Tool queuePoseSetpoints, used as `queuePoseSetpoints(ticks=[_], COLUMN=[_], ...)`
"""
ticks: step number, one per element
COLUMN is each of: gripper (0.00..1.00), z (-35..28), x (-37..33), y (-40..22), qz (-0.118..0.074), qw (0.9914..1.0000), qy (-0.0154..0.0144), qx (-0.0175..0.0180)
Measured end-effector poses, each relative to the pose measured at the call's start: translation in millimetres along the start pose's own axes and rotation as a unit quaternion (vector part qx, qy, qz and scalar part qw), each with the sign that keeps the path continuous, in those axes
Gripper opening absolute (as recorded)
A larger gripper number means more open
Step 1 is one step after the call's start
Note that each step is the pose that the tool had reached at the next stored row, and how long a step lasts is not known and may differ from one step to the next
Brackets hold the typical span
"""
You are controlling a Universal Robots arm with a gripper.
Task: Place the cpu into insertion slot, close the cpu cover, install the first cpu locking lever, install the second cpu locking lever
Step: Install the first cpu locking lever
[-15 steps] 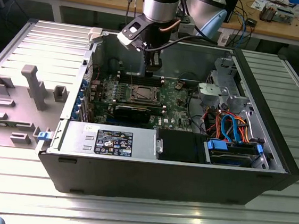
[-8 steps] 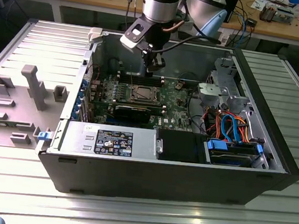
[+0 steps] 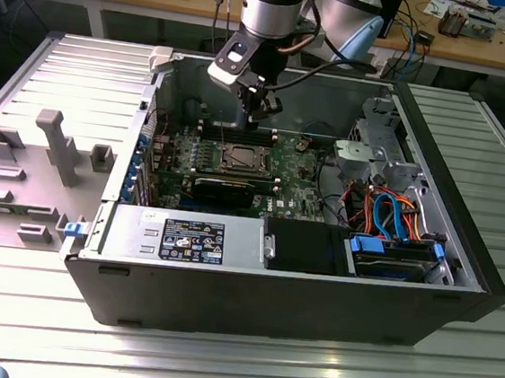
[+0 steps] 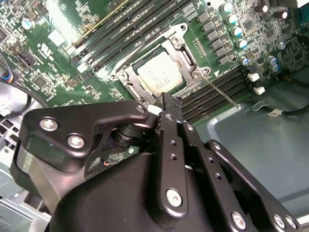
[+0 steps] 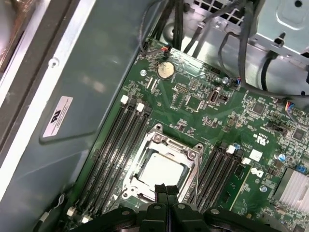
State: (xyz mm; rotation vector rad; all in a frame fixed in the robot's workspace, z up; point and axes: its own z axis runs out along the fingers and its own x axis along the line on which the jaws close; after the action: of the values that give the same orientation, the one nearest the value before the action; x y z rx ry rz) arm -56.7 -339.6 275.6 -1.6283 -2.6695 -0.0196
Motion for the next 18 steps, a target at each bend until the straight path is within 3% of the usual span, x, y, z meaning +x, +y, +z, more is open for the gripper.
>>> queuePoseSetpoints(ticks=[7,9,12,14,18], gripper=[0.11,0.11,0.11,0.11,0.11], z=[0.0,0.0,0.0,0.0,0.0], x=[0.2,0.3,0.3,0.4,0.4], y=[-0.4,-0.6,-0.7,-0.8,-0.8], qz=[-0.043,-0.063,-0.1,-0.106,-0.108], qw=[0.99906,0.99803,0.99494,0.99437,0.9942], qy=[0.0001,0.0002,0.0003,0.0003,0.0003], qx=[0.0008,0.0012,0.0019,0.002,0.002])
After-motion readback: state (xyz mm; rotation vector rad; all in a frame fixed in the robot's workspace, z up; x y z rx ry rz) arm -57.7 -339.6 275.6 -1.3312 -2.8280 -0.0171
